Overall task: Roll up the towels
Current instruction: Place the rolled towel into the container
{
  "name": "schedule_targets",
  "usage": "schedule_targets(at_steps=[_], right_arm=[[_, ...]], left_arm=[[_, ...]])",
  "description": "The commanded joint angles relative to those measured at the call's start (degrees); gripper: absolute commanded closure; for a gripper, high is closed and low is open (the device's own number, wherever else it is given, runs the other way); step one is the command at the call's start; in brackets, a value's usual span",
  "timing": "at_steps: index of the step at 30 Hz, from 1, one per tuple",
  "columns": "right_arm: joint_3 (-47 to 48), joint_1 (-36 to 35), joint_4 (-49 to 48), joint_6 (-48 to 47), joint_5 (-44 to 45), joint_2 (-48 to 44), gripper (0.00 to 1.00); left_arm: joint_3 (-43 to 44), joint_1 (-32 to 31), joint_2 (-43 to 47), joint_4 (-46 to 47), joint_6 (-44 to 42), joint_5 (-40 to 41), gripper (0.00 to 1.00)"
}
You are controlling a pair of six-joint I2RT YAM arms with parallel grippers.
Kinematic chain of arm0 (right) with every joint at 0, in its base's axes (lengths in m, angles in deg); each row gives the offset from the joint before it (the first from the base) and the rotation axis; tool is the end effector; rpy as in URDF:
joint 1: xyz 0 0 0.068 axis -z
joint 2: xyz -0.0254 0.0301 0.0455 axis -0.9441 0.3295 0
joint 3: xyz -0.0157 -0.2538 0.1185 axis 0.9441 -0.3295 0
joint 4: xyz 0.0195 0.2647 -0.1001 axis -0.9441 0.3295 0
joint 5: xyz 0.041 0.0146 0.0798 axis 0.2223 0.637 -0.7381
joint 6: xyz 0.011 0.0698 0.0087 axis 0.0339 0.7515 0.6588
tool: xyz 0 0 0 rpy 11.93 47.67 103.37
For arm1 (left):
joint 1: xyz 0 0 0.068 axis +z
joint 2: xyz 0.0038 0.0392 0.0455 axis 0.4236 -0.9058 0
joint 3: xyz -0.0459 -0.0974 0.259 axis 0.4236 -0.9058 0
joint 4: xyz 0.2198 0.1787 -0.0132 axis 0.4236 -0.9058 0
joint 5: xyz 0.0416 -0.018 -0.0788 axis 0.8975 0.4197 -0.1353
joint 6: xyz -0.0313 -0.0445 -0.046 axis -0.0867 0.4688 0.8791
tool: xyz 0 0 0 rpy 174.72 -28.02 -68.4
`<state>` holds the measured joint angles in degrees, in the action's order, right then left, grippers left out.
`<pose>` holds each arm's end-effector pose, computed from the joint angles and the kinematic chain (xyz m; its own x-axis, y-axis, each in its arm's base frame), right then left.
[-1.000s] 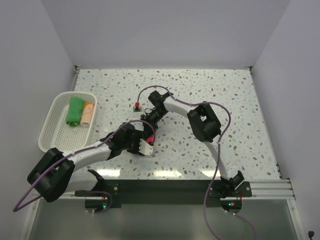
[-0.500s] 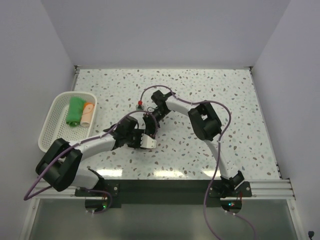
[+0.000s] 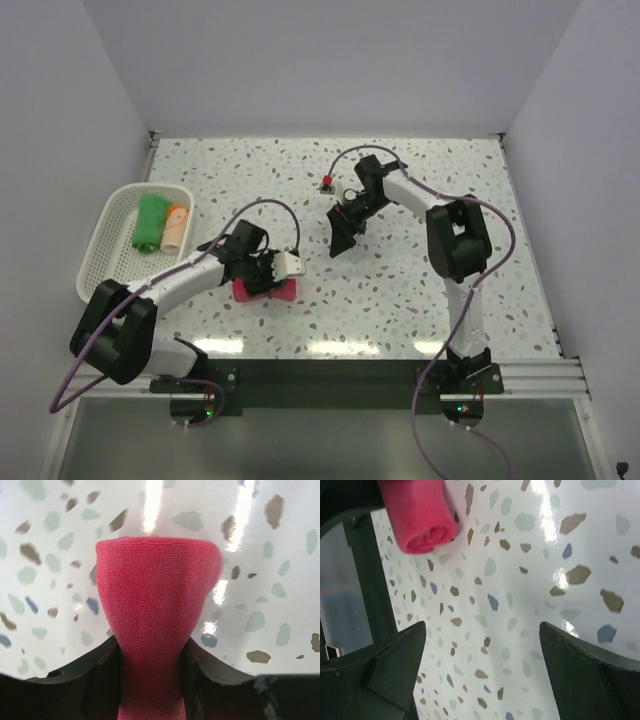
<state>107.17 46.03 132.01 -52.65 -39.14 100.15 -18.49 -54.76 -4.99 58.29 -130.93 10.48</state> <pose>0.3993 0.2344 0.1561 -0.5929 -0.6236 -0.5095 -0.7639 0.2354 0.6008 0.2224 -0.1466 0.1413 -0.0864 0.8625 -0.4987 0.9687 0.1897 0.1603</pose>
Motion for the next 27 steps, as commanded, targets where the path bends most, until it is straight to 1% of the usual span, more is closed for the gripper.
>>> schedule_targets(at_steps=[1, 4, 5, 6, 8, 9, 10, 11, 12, 14, 15, 16, 17, 19, 20, 23, 24, 27], right_arm=[[-3.8, 0.6, -0.2, 0.7, 0.9, -7.8, 0.02], [-5.6, 2.4, -0.3, 1.1, 0.4, -9.9, 0.01], [-5.9, 2.9, -0.3, 1.5, 0.2, -10.7, 0.02], [-6.3, 3.3, -0.3, 1.6, 0.0, -11.1, 0.02], [-6.3, 4.2, -0.2, 2.0, 0.1, -11.8, 0.02], [-6.3, 4.4, -0.1, 2.1, 0.1, -12.0, 0.02], [-6.3, 4.8, 0.0, 2.2, 0.1, -12.2, 0.02], [-6.3, 4.8, 0.0, 2.4, 0.2, -12.6, 0.01], [-6.6, 4.9, -0.2, 2.5, 0.3, -12.8, 0.02], [-7.0, 5.0, -1.4, 3.8, 0.4, -13.2, 0.02], [-7.4, 5.0, -1.6, 4.1, 0.4, -13.3, 0.02], [-7.4, 5.1, -2.0, 4.5, 0.3, -13.3, 0.02], [-7.4, 5.0, -2.1, 5.2, 0.1, -13.4, 0.02], [-6.5, 5.1, -1.8, 5.5, -0.4, -12.9, 0.02], [-5.9, 5.1, -1.3, 5.7, -0.5, -12.6, 0.01], [-5.0, 5.0, -0.6, 6.2, -0.8, -11.8, 0.02], [-4.7, 5.0, -0.5, 6.4, -0.7, -11.7, 0.01], [-4.2, 5.1, -0.2, 6.7, -0.3, -11.5, 0.01]], left_arm=[[9.3, 6.8, -1.7, -9.7, 13.2, -3.7, 0.99], [16.6, 12.8, -0.4, -11.5, 17.7, -4.5, 1.00], [18.3, 14.5, -0.2, -12.2, 18.3, -4.5, 1.00], [21.8, 17.7, -0.2, -13.6, 18.6, -4.1, 1.00], [25.2, 21.8, -0.4, -15.1, 18.9, -2.8, 1.00], [28.2, 26.6, -0.4, -15.6, 19.0, -2.2, 1.00], [29.6, 29.1, -0.4, -15.5, 18.6, -1.4, 1.00], [30.8, 31.9, -0.4, -15.1, 18.5, 1.7, 1.00], [32.5, 36.9, -0.3, -13.0, 18.3, 3.5, 1.00], [33.5, 41.8, -0.2, -10.2, 17.2, 7.2, 1.00], [34.2, 45.5, -0.4, -8.0, 16.8, 8.6, 1.00], [34.3, 46.6, -0.7, -6.3, 16.8, 11.4, 1.00], [33.8, 47.2, -1.1, -5.0, 16.4, 16.8, 1.00], [32.1, 48.2, -1.1, 1.0, 15.1, 22.2, 1.00], [30.1, 49.0, -1.1, 5.3, 14.7, 26.3, 1.00], [26.2, 50.0, -1.8, 11.6, 14.0, 31.7, 1.00], [25.2, 50.2, -2.1, 15.3, 13.8, 33.1, 1.00], [22.4, 50.6, -4.4, 21.7, 13.4, 36.6, 1.00]])
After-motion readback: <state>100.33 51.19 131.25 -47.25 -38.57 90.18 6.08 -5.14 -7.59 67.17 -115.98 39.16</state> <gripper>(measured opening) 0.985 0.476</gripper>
